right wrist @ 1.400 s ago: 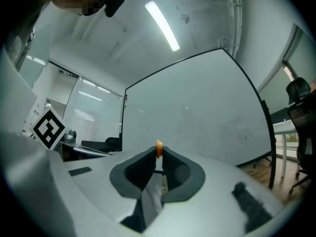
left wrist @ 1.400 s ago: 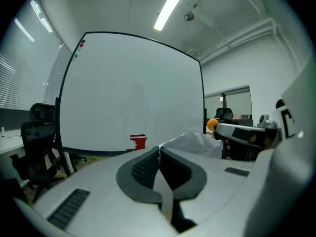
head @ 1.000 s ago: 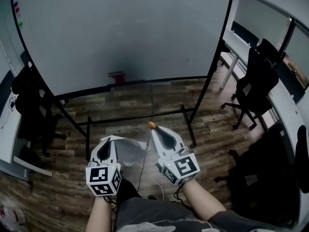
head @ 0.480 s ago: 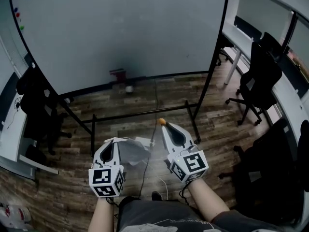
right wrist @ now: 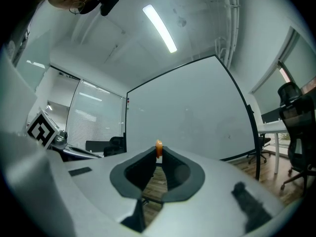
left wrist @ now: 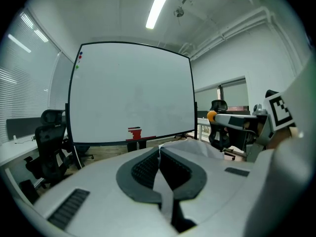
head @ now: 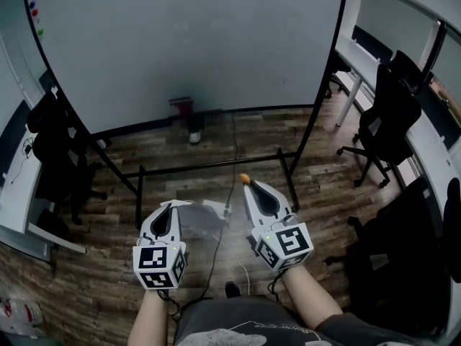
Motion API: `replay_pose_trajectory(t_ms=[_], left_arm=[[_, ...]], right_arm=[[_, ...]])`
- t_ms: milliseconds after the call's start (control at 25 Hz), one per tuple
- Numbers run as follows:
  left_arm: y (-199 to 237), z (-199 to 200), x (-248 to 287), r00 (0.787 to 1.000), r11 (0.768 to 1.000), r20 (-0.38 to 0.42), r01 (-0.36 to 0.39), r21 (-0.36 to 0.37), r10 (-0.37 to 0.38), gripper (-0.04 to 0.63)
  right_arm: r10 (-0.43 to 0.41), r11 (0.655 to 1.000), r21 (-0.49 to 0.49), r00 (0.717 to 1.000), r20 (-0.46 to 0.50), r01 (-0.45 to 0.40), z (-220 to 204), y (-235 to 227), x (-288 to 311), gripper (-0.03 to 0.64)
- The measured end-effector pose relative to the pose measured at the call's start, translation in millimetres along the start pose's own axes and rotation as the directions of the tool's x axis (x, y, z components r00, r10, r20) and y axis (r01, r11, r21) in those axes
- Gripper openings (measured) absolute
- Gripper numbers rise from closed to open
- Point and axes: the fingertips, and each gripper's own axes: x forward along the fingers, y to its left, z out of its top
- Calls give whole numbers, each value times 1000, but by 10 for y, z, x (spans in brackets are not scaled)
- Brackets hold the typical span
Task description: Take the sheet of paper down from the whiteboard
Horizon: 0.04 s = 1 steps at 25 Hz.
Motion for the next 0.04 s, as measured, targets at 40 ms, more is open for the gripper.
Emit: replay_pose_trajectory(t_ms=[40], left_arm=[[4, 10, -2, 1000, 1000, 4, 2, 0, -2, 14]], right_arm=[[2, 1000, -2, 1000, 1, -2, 6, 24, 0, 51]])
